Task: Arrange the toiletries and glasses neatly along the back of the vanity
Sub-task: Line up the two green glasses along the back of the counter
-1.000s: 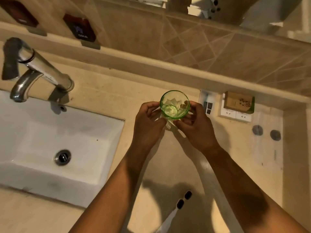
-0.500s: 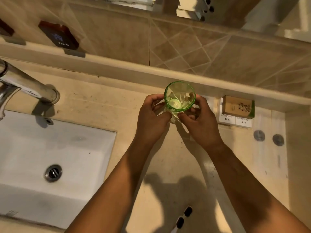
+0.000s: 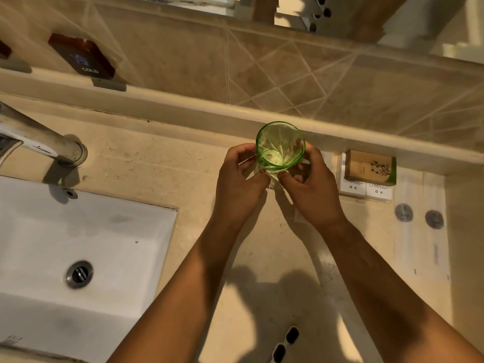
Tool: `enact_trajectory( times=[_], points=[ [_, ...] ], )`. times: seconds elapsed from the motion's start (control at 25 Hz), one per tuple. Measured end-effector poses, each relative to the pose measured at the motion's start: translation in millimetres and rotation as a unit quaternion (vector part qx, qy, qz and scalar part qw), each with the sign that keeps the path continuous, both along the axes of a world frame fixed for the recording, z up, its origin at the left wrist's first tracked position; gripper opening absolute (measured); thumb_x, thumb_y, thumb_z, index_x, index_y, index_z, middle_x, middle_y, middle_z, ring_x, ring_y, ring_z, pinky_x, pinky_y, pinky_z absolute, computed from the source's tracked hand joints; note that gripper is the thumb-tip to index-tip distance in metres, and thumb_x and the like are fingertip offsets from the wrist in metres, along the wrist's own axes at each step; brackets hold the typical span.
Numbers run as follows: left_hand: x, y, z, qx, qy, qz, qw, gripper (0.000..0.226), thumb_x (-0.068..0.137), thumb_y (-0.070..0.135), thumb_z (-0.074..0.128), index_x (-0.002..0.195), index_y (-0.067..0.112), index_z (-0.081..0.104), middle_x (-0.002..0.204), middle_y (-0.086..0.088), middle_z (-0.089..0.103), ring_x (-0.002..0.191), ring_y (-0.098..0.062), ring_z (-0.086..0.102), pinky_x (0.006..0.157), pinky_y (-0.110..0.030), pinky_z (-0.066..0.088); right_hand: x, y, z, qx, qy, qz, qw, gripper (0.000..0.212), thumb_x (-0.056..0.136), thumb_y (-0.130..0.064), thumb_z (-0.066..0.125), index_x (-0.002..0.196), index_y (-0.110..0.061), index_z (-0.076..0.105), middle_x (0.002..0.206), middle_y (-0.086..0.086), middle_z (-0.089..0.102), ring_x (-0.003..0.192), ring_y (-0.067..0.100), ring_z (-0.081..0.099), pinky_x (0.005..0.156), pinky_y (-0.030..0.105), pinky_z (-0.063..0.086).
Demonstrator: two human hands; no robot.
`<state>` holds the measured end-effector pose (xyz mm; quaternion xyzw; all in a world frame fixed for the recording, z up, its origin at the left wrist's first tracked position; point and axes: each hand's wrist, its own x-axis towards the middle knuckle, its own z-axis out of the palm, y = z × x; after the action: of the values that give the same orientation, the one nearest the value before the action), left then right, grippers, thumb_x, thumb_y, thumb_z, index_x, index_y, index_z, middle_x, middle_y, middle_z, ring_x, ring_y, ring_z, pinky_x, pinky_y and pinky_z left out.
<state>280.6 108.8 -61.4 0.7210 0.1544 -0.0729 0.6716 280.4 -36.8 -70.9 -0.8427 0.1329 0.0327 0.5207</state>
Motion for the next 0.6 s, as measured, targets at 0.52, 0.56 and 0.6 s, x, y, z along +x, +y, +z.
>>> enact_trajectory(
  times=[0.52, 0.56, 0.6],
  points=[
    [-75.4, 13.6, 0.5, 0.057, 0.035, -0.053, 0.996, 0.037, 0.085, 0.002, 0.064, 0.113, 0.024, 0.07, 0.106, 0.013, 0.074, 0.096, -0.002, 0.07, 0.075, -0.012, 0.054, -71.6, -19.9, 18.1, -0.037, 0.056, 0.01, 0.998, 0.054, 0.09, -0.009, 0.068, 0.14, -0.021, 0.052, 0.13, -0.004, 0.061, 0.11, 0.008, 0.06, 0.079, 0.0, 0.043],
    [-92.7, 15.4, 2.1, 0.063, 0.029, -0.077, 0.995, 0.033, 0.086, 0.002, 0.063, 0.109, 0.023, 0.072, 0.102, 0.012, 0.075, 0.094, -0.002, 0.07, 0.077, -0.015, 0.055, -88.9, -22.9, 21.2, -0.034, 0.07, 0.011, 0.997, 0.05, 0.09, -0.011, 0.067, 0.137, -0.021, 0.054, 0.128, -0.004, 0.062, 0.11, 0.008, 0.061, 0.081, 0.003, 0.044],
    [-111.4, 17.1, 3.9, 0.075, 0.017, -0.108, 0.991, 0.029, 0.087, 0.002, 0.063, 0.106, 0.022, 0.073, 0.1, 0.012, 0.075, 0.093, -0.002, 0.07, 0.08, -0.016, 0.055, -108.0, -25.6, 23.3, -0.031, 0.08, 0.01, 0.996, 0.046, 0.091, -0.011, 0.067, 0.135, -0.021, 0.056, 0.126, -0.004, 0.064, 0.109, 0.008, 0.062, 0.084, 0.006, 0.045]
  ],
)
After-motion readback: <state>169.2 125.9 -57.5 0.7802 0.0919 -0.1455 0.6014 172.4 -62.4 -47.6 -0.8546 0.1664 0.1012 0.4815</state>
